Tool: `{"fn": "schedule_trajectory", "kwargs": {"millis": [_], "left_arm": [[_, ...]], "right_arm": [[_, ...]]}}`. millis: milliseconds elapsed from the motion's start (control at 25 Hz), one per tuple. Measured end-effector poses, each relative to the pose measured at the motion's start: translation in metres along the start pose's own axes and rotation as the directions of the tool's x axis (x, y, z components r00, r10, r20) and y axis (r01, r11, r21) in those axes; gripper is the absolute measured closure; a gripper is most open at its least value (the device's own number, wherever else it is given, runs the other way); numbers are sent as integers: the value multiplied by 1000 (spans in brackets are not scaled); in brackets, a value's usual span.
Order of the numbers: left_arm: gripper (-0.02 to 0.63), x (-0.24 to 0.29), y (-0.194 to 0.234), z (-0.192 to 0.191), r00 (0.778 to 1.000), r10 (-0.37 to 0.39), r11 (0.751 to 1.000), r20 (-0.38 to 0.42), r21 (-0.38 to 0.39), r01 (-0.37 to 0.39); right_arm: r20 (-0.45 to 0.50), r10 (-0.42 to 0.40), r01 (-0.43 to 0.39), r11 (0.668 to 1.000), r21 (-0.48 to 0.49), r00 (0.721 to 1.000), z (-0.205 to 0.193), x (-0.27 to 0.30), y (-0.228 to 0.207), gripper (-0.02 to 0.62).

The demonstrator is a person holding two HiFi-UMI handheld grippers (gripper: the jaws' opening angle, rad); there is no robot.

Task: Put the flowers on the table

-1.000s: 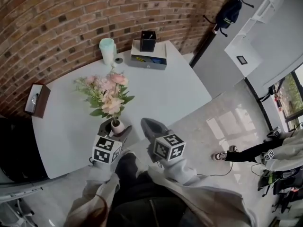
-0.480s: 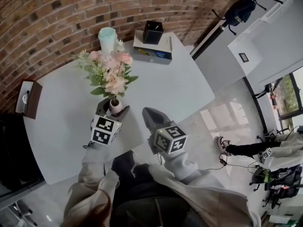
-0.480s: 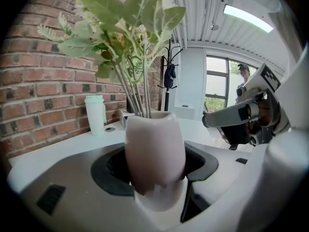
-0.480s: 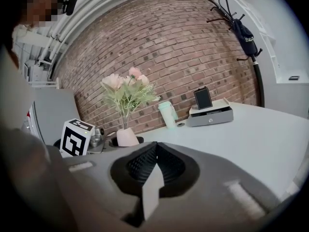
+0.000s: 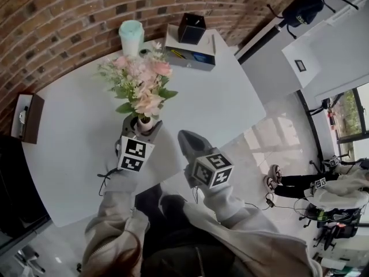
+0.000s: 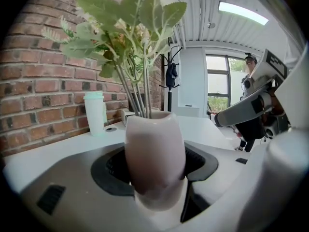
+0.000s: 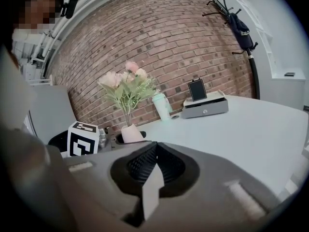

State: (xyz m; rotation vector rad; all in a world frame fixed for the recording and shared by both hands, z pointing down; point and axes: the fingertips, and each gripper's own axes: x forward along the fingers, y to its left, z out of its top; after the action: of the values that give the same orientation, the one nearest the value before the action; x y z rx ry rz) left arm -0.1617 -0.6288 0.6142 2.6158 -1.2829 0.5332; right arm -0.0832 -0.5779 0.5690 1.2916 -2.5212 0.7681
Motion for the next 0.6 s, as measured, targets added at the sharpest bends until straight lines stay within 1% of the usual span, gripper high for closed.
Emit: {"fn": "schedule_trajectory", "kwargs": {"millis": [120, 280, 480, 600], "left_arm": [[330, 7, 0, -12, 1000, 4, 1000, -12, 19, -3], [330, 12, -4, -33, 999, 19, 1000, -39, -5, -19], [330, 13, -5, -34, 999, 47, 999, -1, 4, -47], [330, 12, -6, -37, 997, 70, 998, 14, 0, -70]], "right_arm": [[-9, -11, 11, 1000, 6, 1000, -6, -2, -5, 595], [-17, -23, 23, 1000, 13, 1000, -7, -9, -10, 595], [-7, -31, 31, 998, 56, 1000, -10, -15, -15, 595], [-10, -28, 29, 997, 66, 1000, -15, -15, -15, 595]]}}
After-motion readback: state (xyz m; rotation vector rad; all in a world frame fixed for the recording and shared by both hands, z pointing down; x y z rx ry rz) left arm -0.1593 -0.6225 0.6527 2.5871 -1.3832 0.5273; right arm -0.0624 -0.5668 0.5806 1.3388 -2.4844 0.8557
